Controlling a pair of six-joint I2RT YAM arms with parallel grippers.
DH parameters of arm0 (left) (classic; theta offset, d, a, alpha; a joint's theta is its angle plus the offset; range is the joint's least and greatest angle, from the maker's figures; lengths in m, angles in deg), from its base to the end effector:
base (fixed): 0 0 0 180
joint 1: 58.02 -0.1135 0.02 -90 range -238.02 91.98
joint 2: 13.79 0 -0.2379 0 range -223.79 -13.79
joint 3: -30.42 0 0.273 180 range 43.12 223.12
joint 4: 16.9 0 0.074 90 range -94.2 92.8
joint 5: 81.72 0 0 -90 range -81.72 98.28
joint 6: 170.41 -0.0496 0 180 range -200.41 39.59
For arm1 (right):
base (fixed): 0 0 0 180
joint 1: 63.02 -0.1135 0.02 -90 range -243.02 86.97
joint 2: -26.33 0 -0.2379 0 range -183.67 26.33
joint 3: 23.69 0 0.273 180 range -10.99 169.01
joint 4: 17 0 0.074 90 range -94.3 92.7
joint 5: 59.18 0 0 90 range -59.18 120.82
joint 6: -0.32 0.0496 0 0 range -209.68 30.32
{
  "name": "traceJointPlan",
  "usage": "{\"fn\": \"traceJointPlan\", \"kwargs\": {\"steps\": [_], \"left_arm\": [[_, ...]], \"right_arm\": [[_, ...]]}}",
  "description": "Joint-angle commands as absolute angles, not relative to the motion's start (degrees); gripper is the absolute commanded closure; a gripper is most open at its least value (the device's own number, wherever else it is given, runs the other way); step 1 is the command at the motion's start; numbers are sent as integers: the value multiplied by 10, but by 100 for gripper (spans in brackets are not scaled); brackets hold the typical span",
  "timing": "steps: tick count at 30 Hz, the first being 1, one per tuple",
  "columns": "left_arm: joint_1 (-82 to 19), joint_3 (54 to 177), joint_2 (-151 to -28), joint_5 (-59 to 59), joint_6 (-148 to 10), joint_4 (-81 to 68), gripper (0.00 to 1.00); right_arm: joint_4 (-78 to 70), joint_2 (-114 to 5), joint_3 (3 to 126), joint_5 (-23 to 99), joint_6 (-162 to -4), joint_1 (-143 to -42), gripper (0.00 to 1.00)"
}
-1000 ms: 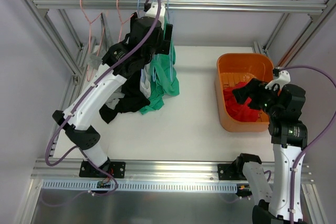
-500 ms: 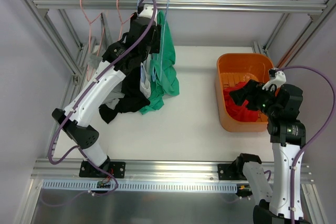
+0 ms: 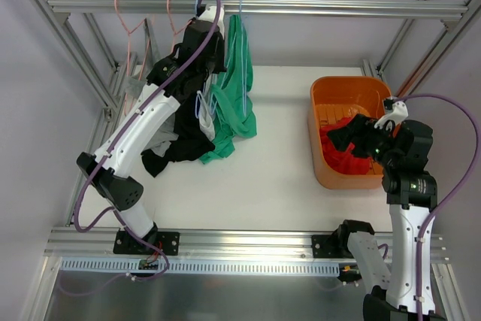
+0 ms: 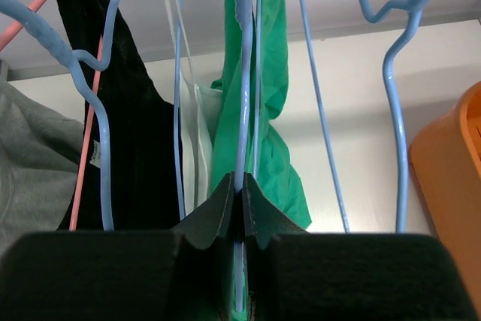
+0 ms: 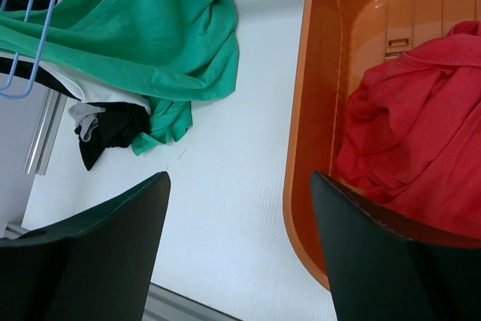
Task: Remove the tank top from the hanger
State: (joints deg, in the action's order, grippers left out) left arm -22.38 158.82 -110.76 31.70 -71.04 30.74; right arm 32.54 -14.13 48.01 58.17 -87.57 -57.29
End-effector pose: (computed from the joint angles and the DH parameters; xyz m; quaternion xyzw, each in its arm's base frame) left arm 0.3338 -0.2151 0.4586 0.0593 0.7903 -0.0751 0.6052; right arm 0.1858 0.0043 0.3724 -0.0843 0.7952 0.1736 0.5748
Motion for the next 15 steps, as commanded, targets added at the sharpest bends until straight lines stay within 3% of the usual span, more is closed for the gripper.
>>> {"fn": "traceJointPlan", "kwargs": {"steps": [1, 15], "left_arm": [[-224, 1605, -1096, 312, -712, 284, 100], [-224, 1565, -1007, 317, -664, 249, 100]], "right_arm": [[303, -144, 476, 593, -873, -578, 20], [299, -144, 485, 603, -871, -579, 20]]}}
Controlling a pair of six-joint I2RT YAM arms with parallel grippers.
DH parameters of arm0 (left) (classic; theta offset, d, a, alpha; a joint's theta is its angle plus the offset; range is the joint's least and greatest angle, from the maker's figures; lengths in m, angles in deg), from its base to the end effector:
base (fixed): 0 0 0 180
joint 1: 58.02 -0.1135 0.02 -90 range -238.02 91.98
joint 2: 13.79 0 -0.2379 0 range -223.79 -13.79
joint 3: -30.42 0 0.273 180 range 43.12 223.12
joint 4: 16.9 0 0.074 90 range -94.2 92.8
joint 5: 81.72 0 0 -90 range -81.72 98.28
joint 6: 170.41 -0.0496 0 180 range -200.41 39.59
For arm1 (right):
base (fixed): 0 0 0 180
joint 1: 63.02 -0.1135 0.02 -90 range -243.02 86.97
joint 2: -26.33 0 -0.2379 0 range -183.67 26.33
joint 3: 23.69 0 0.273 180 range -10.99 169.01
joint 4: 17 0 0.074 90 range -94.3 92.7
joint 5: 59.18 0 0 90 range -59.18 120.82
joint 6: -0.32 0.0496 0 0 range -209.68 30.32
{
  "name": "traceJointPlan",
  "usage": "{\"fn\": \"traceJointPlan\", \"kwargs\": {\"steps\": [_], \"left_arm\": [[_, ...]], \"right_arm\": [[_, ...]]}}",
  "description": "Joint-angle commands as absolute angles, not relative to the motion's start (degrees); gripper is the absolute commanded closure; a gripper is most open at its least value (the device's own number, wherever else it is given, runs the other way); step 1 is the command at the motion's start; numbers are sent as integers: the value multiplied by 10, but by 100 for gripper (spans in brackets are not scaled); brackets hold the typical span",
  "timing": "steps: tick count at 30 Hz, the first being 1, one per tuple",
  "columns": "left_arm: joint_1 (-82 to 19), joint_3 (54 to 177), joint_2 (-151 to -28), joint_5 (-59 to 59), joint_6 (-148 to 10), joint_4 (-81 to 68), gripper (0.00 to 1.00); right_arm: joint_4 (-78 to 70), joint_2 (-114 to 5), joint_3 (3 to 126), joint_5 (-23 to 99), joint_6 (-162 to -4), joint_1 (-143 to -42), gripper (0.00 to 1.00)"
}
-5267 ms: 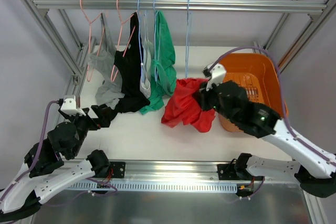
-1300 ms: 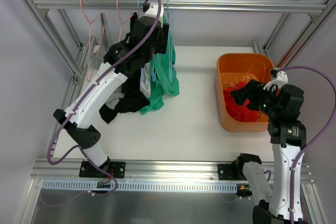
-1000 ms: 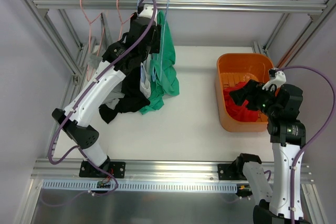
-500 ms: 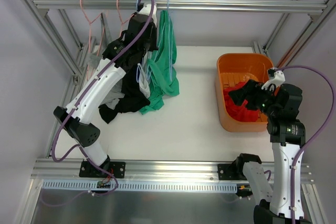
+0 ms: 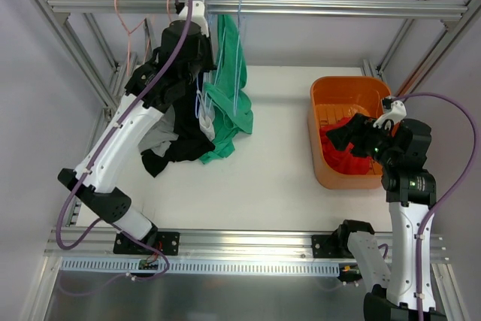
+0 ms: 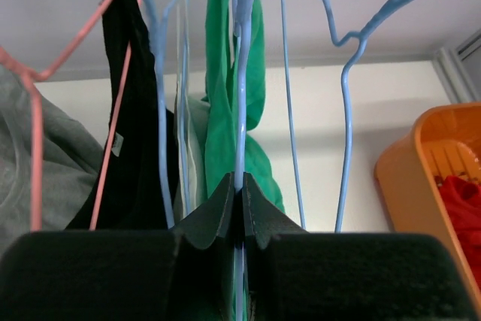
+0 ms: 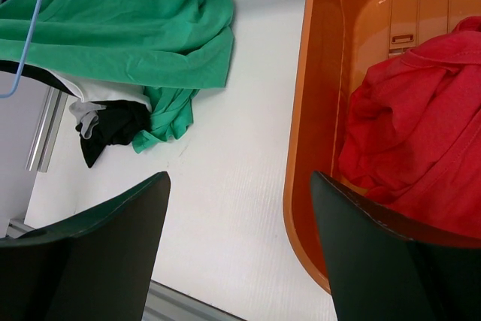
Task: Remove the tank top from the hanger
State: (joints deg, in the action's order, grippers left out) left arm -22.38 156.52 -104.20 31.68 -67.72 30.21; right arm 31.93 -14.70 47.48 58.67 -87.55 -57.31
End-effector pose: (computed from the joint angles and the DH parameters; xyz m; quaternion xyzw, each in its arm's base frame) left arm 0.3045 -0.1941 0.4870 0.0249 0.7683 -0.1106 0.6300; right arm 0.1896 0.0043 0.3688 -0.0858 0.7969 0.1779 0.5709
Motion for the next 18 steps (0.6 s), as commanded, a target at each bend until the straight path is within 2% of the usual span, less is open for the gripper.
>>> {"fn": "traceJointPlan", "kwargs": {"steps": [1, 11, 18], "left_arm": [[-224, 1561, -1006, 315, -663, 247, 100], [-220, 1485, -938, 287, -636, 245, 100], [-204, 1350, -809, 246, -599, 244, 100]], "right_arm": [[300, -144, 485, 604, -872, -579, 20], [298, -141, 486, 626, -876, -581, 19], [245, -155, 480, 752, -871, -606, 19]]}}
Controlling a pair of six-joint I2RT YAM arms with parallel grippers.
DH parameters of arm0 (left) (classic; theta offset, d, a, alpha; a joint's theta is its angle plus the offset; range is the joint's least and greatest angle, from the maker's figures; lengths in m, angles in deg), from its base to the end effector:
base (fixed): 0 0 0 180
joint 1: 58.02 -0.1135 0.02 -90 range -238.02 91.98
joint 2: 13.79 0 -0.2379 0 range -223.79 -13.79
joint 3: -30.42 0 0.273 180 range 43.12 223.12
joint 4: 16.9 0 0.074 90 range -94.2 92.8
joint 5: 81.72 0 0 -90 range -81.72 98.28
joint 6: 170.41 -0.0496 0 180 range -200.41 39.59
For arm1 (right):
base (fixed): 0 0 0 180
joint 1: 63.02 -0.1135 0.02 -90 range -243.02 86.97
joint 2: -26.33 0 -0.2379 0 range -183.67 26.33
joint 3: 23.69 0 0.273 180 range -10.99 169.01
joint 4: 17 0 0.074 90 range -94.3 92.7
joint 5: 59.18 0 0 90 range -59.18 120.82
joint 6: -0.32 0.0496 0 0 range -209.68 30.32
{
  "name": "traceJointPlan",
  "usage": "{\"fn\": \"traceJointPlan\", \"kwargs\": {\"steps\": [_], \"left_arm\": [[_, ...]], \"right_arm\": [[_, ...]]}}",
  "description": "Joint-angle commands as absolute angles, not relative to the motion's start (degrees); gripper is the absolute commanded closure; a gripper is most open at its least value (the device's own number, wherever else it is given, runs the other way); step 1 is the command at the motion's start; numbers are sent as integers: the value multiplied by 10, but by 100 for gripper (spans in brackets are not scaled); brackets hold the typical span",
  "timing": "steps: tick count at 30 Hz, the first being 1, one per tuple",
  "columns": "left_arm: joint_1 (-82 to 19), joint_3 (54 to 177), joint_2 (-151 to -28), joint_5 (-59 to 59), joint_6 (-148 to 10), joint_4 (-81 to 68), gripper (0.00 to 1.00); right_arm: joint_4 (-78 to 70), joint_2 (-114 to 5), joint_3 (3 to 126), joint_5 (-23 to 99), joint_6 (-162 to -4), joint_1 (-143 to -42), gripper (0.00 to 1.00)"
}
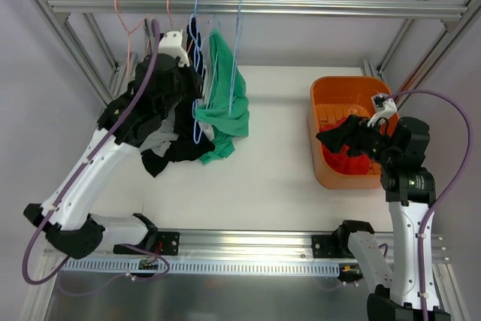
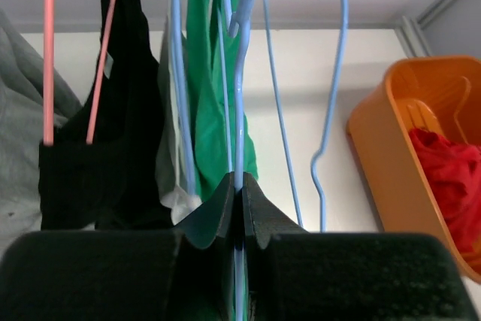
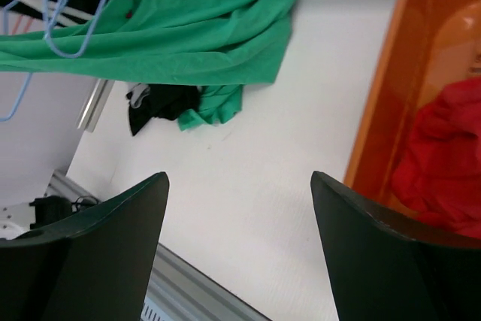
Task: Remove the tank top from the hanger
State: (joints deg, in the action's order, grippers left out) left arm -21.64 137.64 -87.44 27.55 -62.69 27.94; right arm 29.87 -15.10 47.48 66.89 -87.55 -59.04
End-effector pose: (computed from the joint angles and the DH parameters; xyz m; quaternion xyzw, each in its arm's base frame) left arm 0.2504 -0.1642 0.4691 0.0188 0.7693 -0.1691 0.6158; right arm 0.1893 0.0161 0.3727 -0.1428 0.7737 0.2399 0.5687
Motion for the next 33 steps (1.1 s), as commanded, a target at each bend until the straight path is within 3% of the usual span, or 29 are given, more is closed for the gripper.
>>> {"fn": "traceJointPlan", "kwargs": {"steps": [1, 7, 16, 21, 25, 33], "left_arm": [[-200, 1338, -796, 242, -598, 244, 100], [-166, 1251, -697, 218, -590, 249, 100], [-107, 1159, -577, 150, -554, 319, 100], [-101, 1115, -513, 73, -531, 384, 100], [-102, 1083, -475, 43, -508, 443, 100], [-101, 1030, -459, -10, -492, 483, 100]], "right_arm": [[241, -156, 477, 762, -872, -611, 18], [226, -166, 473, 804, -892, -691, 18], [172, -172, 457, 765, -892, -847, 18], [162, -188, 468, 658, -927, -954, 20], [123, -206, 448, 523, -933, -1040, 28], [24, -281, 397, 427, -929, -1100, 34]]}}
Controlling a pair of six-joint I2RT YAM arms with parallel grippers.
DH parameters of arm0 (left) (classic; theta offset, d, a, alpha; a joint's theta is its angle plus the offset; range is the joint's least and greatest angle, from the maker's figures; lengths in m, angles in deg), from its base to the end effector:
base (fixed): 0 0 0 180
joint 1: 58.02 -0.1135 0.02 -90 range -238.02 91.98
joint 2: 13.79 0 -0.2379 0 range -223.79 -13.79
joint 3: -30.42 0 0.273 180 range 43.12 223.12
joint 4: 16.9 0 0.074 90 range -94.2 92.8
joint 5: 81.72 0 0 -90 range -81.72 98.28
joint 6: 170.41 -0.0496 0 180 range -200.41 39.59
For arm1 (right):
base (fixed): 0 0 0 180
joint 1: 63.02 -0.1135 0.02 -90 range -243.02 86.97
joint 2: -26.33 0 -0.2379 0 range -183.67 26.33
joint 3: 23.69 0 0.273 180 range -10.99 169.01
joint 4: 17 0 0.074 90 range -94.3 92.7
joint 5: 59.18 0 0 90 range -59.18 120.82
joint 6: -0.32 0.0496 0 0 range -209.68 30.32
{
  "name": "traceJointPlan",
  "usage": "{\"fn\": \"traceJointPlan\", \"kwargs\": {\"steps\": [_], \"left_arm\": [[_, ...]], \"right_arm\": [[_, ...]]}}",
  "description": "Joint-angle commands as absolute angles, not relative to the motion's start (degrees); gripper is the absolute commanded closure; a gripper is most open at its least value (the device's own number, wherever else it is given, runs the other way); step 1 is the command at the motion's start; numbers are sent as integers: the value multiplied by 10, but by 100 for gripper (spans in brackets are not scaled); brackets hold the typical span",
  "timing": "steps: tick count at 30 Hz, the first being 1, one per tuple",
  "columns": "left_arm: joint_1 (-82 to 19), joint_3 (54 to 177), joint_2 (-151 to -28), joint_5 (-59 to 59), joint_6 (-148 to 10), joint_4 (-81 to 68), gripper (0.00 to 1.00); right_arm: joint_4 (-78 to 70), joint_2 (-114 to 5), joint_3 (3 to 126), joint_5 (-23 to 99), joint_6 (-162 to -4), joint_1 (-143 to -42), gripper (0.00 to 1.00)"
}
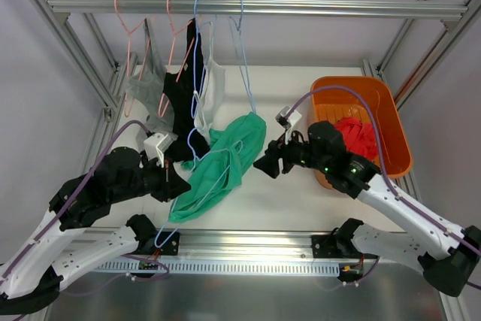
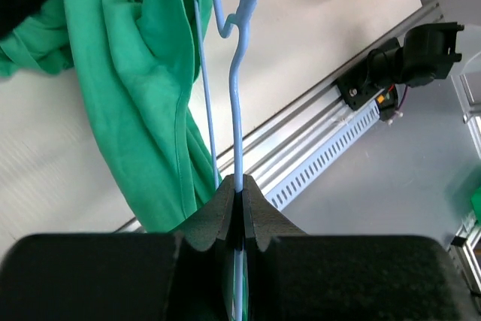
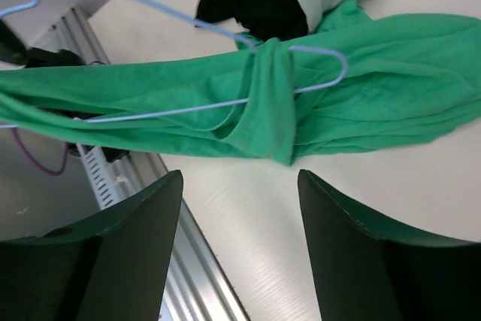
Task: Remove the tank top from the hanger
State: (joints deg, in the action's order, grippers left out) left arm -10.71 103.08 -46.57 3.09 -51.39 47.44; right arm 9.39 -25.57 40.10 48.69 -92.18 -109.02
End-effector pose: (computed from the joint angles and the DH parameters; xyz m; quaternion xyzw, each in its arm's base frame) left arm 0.0928 -0.1073 0.3663 0.1577 0.8254 -0.3641 0.4016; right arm 0.1681 0.1959 0.3266 -0.4075 0.6731 0.3382 0.5162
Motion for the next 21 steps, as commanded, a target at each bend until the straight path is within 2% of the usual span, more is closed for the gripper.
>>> {"fn": "traceJointPlan", "kwargs": {"steps": [1, 7, 14, 16, 17, 18, 20, 21], "left_arm": [[-101, 1033, -454, -9, -489, 480, 100], [-102, 1064, -457, -36, -492, 461, 100], [-102, 1071, -468, -68, -496, 423, 100], [-101, 1072, -468, -70, -496, 417, 100], [-101, 1074, -467, -70, -497, 415, 100], [-101, 1075, -467, -69, -498, 414, 100], [-101, 1076, -465, -68, -499, 412, 100], [-102, 1077, -466, -67, -501, 412, 100]], "right_arm": [[18, -305, 399, 426, -929, -1105, 34], [-39, -383, 401, 462, -915, -1122, 37], [-100, -421, 401, 439, -902, -1122, 50], [-103, -428, 404, 445, -899, -1122, 58], [-105, -431, 404, 448, -899, -1123, 65], [-105, -433, 405, 448, -899, -1122, 78], [-104, -428, 398, 434, -899, -1122, 87], [-103, -417, 395, 425, -899, -1123, 97]]}}
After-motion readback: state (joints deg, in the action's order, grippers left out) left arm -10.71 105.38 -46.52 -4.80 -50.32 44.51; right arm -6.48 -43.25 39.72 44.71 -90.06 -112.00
